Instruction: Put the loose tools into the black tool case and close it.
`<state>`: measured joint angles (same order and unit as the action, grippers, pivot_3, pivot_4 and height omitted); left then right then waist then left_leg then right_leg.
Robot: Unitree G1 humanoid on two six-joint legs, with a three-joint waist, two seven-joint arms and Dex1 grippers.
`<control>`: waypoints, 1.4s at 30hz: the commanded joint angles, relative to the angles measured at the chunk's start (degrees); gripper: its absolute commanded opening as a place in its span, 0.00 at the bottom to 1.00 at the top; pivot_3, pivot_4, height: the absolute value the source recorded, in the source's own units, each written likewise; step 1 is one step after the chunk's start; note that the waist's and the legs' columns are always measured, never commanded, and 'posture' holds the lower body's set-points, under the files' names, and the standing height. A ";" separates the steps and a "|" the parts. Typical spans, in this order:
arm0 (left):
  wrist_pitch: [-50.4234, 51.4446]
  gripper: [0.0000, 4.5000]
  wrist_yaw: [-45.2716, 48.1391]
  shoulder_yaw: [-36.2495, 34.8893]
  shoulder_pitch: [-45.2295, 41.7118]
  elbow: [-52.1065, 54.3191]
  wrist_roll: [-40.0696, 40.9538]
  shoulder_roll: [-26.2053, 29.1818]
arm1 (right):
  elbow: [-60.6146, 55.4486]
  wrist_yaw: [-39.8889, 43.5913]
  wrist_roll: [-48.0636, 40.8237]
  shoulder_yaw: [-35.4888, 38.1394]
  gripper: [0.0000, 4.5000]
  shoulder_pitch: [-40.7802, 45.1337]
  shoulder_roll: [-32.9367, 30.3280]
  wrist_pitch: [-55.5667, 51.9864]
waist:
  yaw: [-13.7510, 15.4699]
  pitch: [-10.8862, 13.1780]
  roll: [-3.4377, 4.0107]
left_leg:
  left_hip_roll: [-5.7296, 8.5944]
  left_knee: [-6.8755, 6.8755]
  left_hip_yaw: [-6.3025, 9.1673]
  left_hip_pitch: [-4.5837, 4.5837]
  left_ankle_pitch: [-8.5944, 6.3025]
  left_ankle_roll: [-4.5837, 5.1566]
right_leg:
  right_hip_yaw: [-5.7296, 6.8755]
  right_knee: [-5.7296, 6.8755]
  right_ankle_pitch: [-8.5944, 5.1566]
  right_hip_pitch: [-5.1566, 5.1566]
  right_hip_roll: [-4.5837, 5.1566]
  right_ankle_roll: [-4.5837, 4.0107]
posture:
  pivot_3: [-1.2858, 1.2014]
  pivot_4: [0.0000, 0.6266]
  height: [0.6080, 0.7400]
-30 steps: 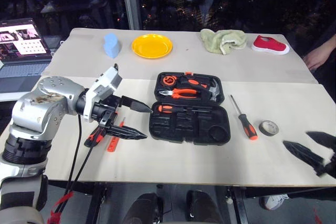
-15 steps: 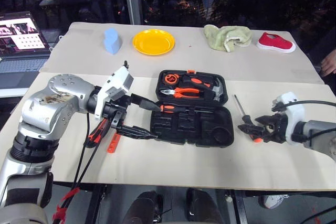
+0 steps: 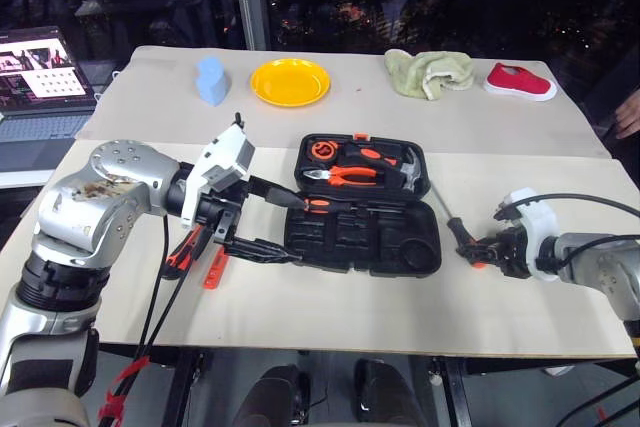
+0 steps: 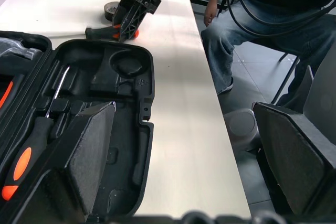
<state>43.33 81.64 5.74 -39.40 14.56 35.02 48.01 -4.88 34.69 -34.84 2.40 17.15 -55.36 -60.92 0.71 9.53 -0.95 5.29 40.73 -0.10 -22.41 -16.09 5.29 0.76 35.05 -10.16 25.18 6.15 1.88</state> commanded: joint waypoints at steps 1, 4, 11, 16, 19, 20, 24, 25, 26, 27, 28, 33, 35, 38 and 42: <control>-1.93 1.00 0.48 0.04 -2.17 -0.59 -0.25 0.14 | -0.74 -1.28 1.12 4.04 0.23 -0.09 0.95 0.34 | -0.11 0.00 0.00 | 0.00 0.00 -0.02 0.00 0.00 0.00 | 0.00 0.00 0.02 0.02 0.00 0.02 | 0.52 0.24 1.00; -2.80 1.00 0.91 0.54 -2.90 -1.57 -0.74 0.07 | -2.37 -2.21 -0.68 9.46 0.23 0.08 1.11 -2.08 | -0.06 0.00 0.03 | 0.00 0.00 -0.05 -0.01 0.00 0.00 | 0.00 0.00 0.02 0.06 -0.01 0.02 | 0.52 0.24 1.00; -4.62 1.00 2.36 0.80 -4.65 -4.96 -2.35 1.12 | -6.54 5.77 -8.40 14.94 0.23 9.97 -0.01 -2.33 | -0.39 0.03 0.07 | -0.02 -0.01 -0.10 -0.04 0.00 0.00 | 0.00 0.00 0.05 0.13 -0.05 0.00 | 0.52 0.24 1.00; -5.83 1.00 4.36 1.31 -4.68 -5.80 -3.57 2.73 | -9.34 21.26 -1.72 1.50 0.23 14.86 -3.66 10.99 | -0.44 0.03 0.07 | -0.08 -0.08 -0.04 -0.01 -0.02 0.04 | 0.06 -0.03 0.04 0.10 -0.14 -0.01 | 0.52 0.24 1.00; -6.41 1.00 4.81 1.40 -4.69 -6.19 -4.05 3.15 | -7.24 28.42 5.29 -6.13 0.23 17.14 -4.26 21.11 | -0.51 0.04 0.06 | -0.04 -0.03 -0.11 -0.02 -0.07 0.12 | 0.09 -0.06 0.04 0.10 -0.29 0.02 | 0.52 0.24 1.00; -6.21 1.00 4.72 1.29 -4.60 -5.82 -3.91 3.30 | -5.61 31.22 9.11 -9.33 0.23 18.11 -4.20 26.52 | -0.45 0.04 0.06 | -0.02 0.00 -0.11 -0.05 -0.08 0.14 | 0.10 -0.06 0.05 0.11 -0.28 0.06 | 0.52 0.24 1.00; -5.57 1.00 4.31 0.66 -3.65 -4.05 -3.38 4.12 | 2.64 38.83 21.31 -19.69 0.23 23.41 -2.12 42.10 | -0.54 0.05 0.06 | 0.05 0.07 -0.17 -0.08 -0.10 0.16 | 0.08 -0.08 0.10 0.13 -0.26 0.16 | 0.52 0.24 1.00; -5.69 1.00 4.30 0.59 -3.48 -4.02 -3.40 4.30 | 4.33 39.41 22.31 -20.46 0.23 24.51 -1.11 42.98 | -0.57 0.06 0.05 | 0.05 0.07 -0.17 -0.07 -0.10 0.15 | 0.08 -0.08 0.10 0.13 -0.26 0.16 | 0.52 0.24 1.00; -5.66 1.00 4.21 0.51 -3.29 -3.90 -3.38 4.53 | 6.11 39.90 23.03 -21.17 0.23 25.85 0.16 42.84 | -0.54 0.06 0.05 | 0.05 0.07 -0.17 -0.07 -0.10 0.14 | 0.08 -0.07 0.10 0.15 -0.26 0.16 | 0.52 0.24 1.00; -5.57 1.00 3.97 0.36 -2.95 -3.66 -3.39 4.76 | 8.46 40.62 24.35 -22.30 0.23 27.47 1.68 43.38 | -0.60 0.06 0.05 | 0.04 0.07 -0.16 -0.08 -0.09 0.13 | 0.08 -0.05 0.10 0.17 -0.26 0.15 | 0.52 0.24 1.00; -5.46 1.00 3.68 0.21 -2.59 -3.31 -3.36 4.97 | 10.63 41.30 25.99 -23.51 0.23 28.78 2.72 44.30 | -0.71 0.06 0.06 | 0.04 0.06 -0.15 -0.07 -0.09 0.13 | 0.07 -0.04 0.10 0.17 -0.27 0.14 | 0.52 0.24 1.00; -4.94 1.00 2.50 -0.41 -1.41 -1.60 -2.72 5.55 | 20.05 42.25 31.63 -26.02 0.23 33.06 7.57 48.04 | -0.97 0.07 0.07 | 0.03 0.02 -0.14 -0.17 -0.05 0.05 | 0.04 0.02 0.10 0.36 -0.28 0.11 | 0.52 0.24 1.00; -4.69 1.00 1.87 -0.55 -1.50 -1.40 -2.49 5.57 | 22.79 42.46 33.08 -26.29 0.23 34.03 9.24 48.55 | -0.97 0.07 0.07 | 0.04 0.02 -0.14 -0.22 -0.04 0.04 | 0.04 0.03 0.10 0.43 -0.30 0.10 | 0.52 0.24 1.00; -4.19 1.00 1.41 -0.81 -1.61 -1.10 -2.10 5.75 | 24.58 44.19 34.85 -26.69 0.23 34.24 10.39 50.24 | -0.93 0.07 0.07 | 0.06 0.06 -0.15 -0.56 0.01 -0.03 | 0.03 0.14 0.13 0.87 -0.29 0.07 | 0.52 0.24 1.00; -4.20 1.00 1.29 -0.82 -1.79 -1.30 -2.28 5.76 | 25.46 44.39 36.74 -26.86 0.23 34.08 11.35 50.00 | -1.15 0.07 0.07 | 0.07 0.06 -0.12 -0.76 0.04 -0.08 | 0.06 0.18 0.13 1.06 -0.33 0.06 | 0.52 0.24 1.00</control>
<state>39.19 83.17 6.89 -40.28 11.84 31.76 53.07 20.85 78.66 0.95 -25.28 50.06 -43.92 -11.69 -0.45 9.60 -0.88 5.36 40.79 -0.22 -23.17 -16.05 5.21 0.81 35.23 -10.03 26.24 5.82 1.94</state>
